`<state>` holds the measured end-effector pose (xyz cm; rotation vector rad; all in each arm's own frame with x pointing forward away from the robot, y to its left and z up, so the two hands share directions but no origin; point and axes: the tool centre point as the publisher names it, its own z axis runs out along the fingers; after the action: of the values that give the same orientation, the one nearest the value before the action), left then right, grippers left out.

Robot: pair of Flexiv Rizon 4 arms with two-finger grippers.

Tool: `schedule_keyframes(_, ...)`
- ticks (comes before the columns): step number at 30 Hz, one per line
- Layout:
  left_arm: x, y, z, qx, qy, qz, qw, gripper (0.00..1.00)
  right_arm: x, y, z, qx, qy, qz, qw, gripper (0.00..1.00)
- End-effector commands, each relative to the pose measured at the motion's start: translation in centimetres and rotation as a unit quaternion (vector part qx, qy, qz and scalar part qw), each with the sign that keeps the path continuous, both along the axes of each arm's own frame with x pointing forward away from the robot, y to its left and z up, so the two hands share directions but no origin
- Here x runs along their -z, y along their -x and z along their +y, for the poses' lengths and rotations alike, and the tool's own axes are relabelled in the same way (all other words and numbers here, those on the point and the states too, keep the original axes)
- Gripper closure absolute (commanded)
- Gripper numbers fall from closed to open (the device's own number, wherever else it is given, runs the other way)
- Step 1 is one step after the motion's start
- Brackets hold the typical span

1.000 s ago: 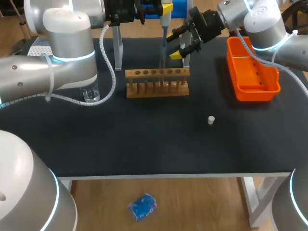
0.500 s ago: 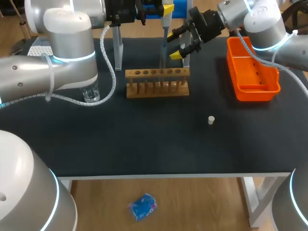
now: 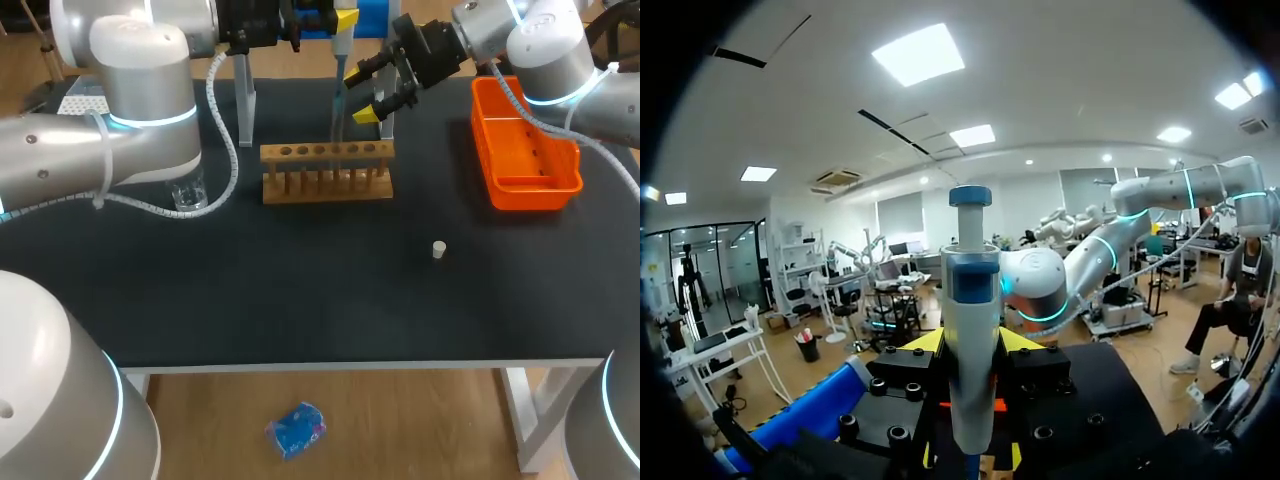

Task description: Invert the test tube, pick up the pipette, mount the tip to pipette, aspirate from beaker and dispense into the tube, eject the tip, return the pipette, and cap with the stopper.

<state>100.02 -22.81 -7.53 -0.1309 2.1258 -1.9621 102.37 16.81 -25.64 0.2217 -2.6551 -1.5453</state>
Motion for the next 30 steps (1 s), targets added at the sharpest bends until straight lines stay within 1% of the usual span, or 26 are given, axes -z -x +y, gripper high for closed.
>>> schedule_keyframes(1, 0.2, -0.2, -0.1, 0.001, 0.003, -0.001, 1.000, 1.00, 0.0, -0.1, -0.1, -0.002, 0.001, 0.001, 1.000, 0.00)
schedule_keyframes(17, 1.0, 0.0, -0.2, 0.001, 0.007, 0.003, 1.000, 1.00, 0.0, -0.1, -0.1, -0.002, 0.001, 0.001, 1.000, 0.00)
schedule_keyframes(30, 1.6, -0.4, -0.2, 0.002, 0.007, 0.009, 1.000, 1.00, 0.0, -0.1, -0.1, -0.002, 0.001, 0.001, 1.000, 0.00)
